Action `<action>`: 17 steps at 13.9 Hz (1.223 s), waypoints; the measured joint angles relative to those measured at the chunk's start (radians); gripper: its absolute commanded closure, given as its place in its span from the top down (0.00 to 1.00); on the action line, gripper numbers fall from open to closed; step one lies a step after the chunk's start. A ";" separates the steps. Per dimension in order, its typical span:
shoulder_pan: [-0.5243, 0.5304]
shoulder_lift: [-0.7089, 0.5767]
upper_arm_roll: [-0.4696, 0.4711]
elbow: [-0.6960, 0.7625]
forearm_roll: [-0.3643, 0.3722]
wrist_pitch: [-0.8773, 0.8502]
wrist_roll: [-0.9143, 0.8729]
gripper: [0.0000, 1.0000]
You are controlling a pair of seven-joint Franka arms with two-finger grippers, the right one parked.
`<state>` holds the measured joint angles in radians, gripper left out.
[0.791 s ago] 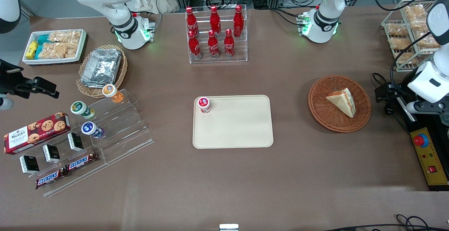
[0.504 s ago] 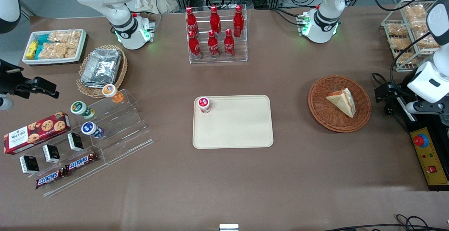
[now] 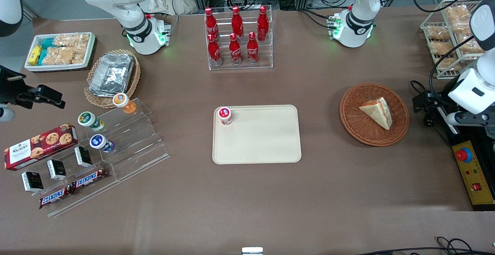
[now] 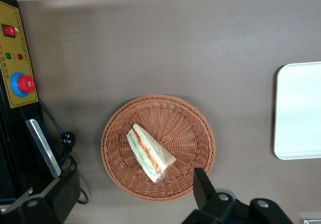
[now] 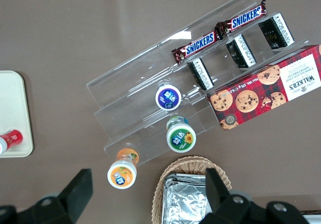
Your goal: Place sandwich from basket to tray
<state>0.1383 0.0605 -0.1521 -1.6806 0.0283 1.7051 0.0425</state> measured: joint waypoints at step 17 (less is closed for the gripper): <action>0.008 -0.217 0.042 -0.618 0.000 0.363 -0.465 1.00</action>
<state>0.1466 -0.1569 -0.1097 -2.2989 0.0281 2.0685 -0.4221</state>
